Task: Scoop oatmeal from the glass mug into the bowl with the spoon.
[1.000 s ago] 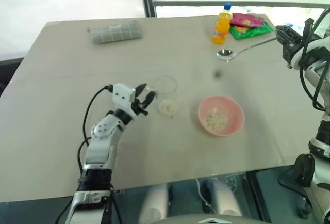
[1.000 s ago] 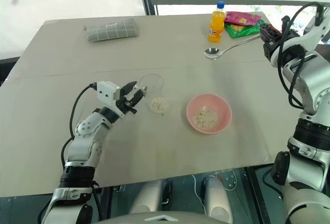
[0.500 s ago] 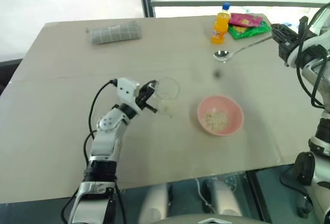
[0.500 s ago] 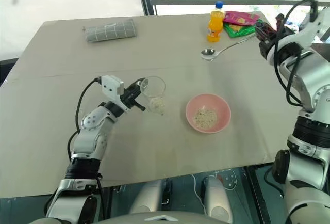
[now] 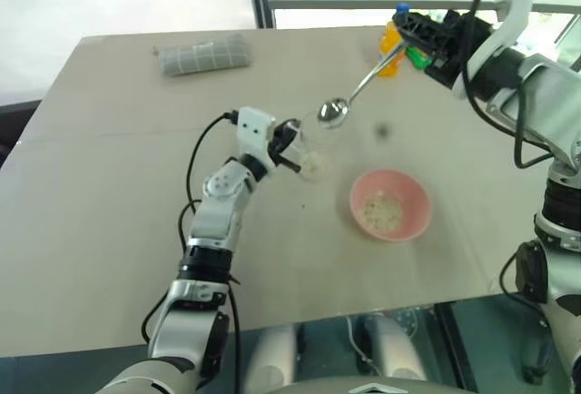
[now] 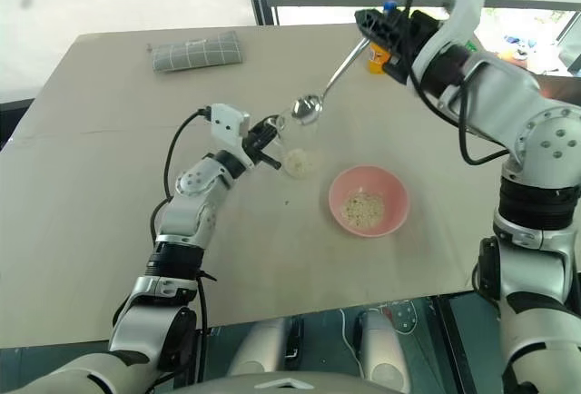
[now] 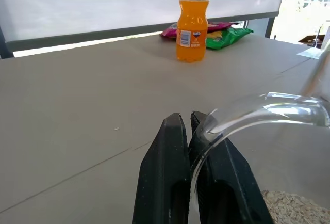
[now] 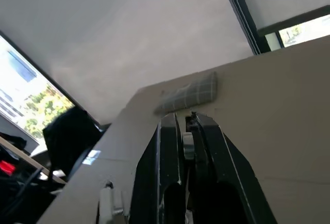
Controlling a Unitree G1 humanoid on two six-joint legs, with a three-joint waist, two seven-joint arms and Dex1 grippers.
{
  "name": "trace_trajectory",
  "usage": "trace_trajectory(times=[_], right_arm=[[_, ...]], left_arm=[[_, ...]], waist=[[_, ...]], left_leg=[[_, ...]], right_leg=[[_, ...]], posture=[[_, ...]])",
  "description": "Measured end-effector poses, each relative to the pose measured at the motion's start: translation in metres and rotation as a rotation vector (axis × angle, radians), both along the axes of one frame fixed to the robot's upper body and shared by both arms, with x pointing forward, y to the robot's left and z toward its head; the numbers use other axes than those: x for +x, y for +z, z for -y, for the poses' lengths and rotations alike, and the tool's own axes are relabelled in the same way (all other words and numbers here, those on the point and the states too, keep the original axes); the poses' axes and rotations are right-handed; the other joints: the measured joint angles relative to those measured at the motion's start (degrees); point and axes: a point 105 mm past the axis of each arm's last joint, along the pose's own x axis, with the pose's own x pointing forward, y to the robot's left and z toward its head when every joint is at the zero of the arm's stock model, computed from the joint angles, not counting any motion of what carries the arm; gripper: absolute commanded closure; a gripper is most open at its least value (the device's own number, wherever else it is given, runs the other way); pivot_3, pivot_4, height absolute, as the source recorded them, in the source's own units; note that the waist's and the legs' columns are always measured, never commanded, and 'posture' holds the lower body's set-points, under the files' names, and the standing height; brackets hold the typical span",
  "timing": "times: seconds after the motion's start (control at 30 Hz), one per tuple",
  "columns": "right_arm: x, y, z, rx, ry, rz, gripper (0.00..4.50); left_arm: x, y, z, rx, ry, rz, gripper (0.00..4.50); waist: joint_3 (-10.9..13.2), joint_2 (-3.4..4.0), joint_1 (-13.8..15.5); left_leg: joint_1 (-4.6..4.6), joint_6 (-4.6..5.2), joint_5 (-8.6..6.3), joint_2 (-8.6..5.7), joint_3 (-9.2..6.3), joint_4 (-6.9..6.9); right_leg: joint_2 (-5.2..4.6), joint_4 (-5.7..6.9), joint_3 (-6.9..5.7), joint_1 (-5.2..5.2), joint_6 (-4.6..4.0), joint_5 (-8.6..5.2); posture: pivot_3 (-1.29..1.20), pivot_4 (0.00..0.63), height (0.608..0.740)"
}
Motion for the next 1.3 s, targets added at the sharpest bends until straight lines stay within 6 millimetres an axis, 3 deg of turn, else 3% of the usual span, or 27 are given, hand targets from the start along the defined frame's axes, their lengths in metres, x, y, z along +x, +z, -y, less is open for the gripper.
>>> trace_trajectory(times=[0.17, 0.33, 0.5, 0.8, 1.0, 1.3], right_arm=[[0.001, -0.014, -0.019, -0.153, 0.026, 0.058, 4.50], [0.007, -0.045, -0.047, -0.402, 0.076, 0.131, 4.50], [0.000, -0.060, -0.067, -0.517, 0.136, 0.218, 4.50], [-0.004, -0.085, -0.076, -0.509, 0.183, 0.186, 4.50], [0.000, -0.086, -0.074, -0.397, 0.159, 0.069, 4.50], [0.017, -0.066, -0.036, -0.101, 0.082, -0.146, 4.50]], left_arm=[[-0.001, -0.007, 0.003, 0.029, -0.007, -0.023, 4.47], [-0.001, -0.007, 0.005, 0.030, -0.015, -0.025, 4.47], [-0.001, -0.007, 0.005, 0.035, -0.012, -0.027, 4.47], [-0.001, -0.007, 0.004, 0.045, -0.009, -0.026, 4.47], [-0.002, -0.007, 0.004, 0.047, -0.011, -0.026, 4.47], [-0.003, -0.009, 0.007, 0.023, -0.013, -0.025, 4.47]], waist=[[0.00, 0.00, -0.14], [0.00, 0.00, 0.06], [-0.01, -0.01, -0.08], [-0.01, -0.01, -0.07], [-0.01, -0.02, -0.07], [-0.01, -0.01, -0.04]], left_leg=[[0.02, 0.00, 0.00, 0.01, -0.06, 0.00], [0.00, 0.00, 0.00, -0.01, -0.11, 0.02], [0.01, 0.00, 0.00, -0.02, -0.13, 0.02], [0.04, -0.01, 0.00, -0.02, -0.13, 0.04], [0.05, -0.01, 0.01, -0.02, -0.12, 0.04], [0.04, -0.01, 0.01, -0.03, -0.08, 0.03]], right_leg=[[0.03, 0.05, 0.01, -0.02, 0.00, 0.00], [0.02, 0.03, -0.02, -0.02, 0.00, 0.00], [0.03, 0.02, -0.03, -0.02, 0.00, 0.00], [0.03, 0.07, -0.05, 0.00, 0.00, 0.00], [0.03, 0.10, -0.05, 0.00, 0.00, 0.00], [0.03, 0.10, -0.06, 0.01, 0.00, 0.00]], posture=[[0.00, 0.150, 0.740], [0.00, 0.150, 0.740], [0.00, 0.150, 0.740], [0.00, 0.150, 0.740], [0.00, 0.150, 0.740], [0.00, 0.150, 0.740]])
